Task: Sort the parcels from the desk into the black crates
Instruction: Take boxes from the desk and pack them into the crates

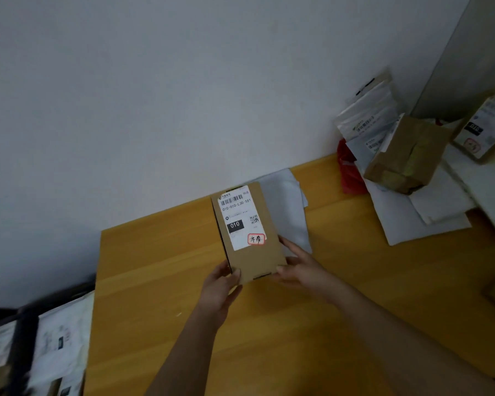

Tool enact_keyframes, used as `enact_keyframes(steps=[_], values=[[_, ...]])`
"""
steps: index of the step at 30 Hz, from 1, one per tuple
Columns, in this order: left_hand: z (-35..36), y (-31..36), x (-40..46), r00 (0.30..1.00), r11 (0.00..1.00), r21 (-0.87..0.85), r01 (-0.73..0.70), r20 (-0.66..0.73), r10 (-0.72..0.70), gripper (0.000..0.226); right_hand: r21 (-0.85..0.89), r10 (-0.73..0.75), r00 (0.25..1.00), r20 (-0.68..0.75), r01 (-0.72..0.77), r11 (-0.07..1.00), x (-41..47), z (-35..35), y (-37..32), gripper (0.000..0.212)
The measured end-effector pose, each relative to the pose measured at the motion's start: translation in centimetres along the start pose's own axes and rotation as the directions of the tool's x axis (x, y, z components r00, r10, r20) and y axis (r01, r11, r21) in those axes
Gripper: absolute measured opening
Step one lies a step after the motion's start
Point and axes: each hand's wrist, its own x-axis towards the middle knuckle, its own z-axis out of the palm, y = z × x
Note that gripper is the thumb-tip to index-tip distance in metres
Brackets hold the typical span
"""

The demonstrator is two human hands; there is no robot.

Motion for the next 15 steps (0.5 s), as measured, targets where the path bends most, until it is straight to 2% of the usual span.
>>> enact_keyframes(steps=[3,9,15], values=[[-1.3,-0.9,-1.2,1.000,1.000,-0.030,-0.002,0.016,0.003,0.032,0.044,-0.031,0.999,-0.043,0.033,0.998,-0.8,1.5,0.1,0.074],[-2.3,-0.4,-3.3,0.995,0.997,-0.082,-0.015,0.101,0.023,0.047,0.021,-0.111,0.987,-0.113,0.114,0.993,-3.5,3.2,-0.2,0.077],[-5.8,0.4,-6.9,0.972,0.992,-0.084,-0.096,0.207,0.112,0.052,0.030,-0.216,0.967,-0.138,0.222,0.975,-7.8,7.1,-0.2,0.075]])
